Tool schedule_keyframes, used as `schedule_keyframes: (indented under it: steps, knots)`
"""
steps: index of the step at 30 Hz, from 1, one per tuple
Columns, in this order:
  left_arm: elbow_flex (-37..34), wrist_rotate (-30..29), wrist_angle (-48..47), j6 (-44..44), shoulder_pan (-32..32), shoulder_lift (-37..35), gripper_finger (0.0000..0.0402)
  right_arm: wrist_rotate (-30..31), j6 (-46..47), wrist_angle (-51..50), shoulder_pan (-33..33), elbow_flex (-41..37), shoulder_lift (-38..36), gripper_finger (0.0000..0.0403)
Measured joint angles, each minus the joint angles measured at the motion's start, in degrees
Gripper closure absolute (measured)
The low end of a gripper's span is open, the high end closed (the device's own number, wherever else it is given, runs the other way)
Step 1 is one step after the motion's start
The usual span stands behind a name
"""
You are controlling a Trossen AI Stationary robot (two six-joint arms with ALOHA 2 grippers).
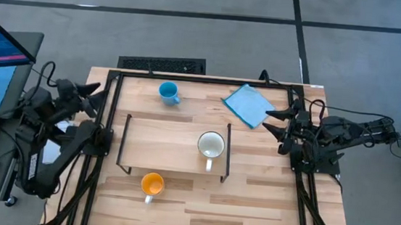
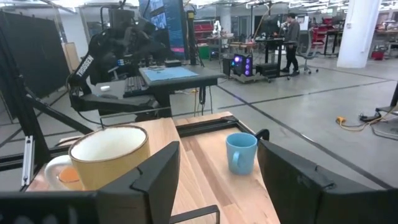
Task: Stack small to large cups/mugs on shelf
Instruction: Put the dark yellow mug on the shelf
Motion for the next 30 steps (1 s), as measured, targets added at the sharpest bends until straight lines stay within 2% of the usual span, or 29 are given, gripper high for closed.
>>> schedule_keyframes:
  steps: [3,11,17,20,27,30]
  knots:
    - [0.0,1.35,0.11,2.48,-0.02,0.0,0.0093,0.0,-0.38,-0.02,-0.02,0.0,0.0,0.0163]
    - [0.0,-4.27,0.11,4.22,0.0,-0.02,0.0093,0.0,-0.4,-0.04,0.0,0.0,0.0,0.0163]
    - [0.0,-2.11,1.23,5.03,-0.02,-0.02,0.0093,0.0,-0.44,-0.55,-0.01,0.0,0.0,0.0163]
    - [0.0,3.76,2.16,3.72,-0.02,0.05,0.0093,0.0,-0.45,-1.03,0.0,0.0,0.0,0.0163]
    - [0.05,21.64,7.24,4.34,0.04,0.94,0.0093,0.04,-1.94,-1.51,-0.02,0.0,0.0,0.0163]
    - [0.07,26.15,6.26,3.75,0.04,2.58,0.0094,0.02,-1.96,-1.41,-0.02,0.0,0.0,0.0163]
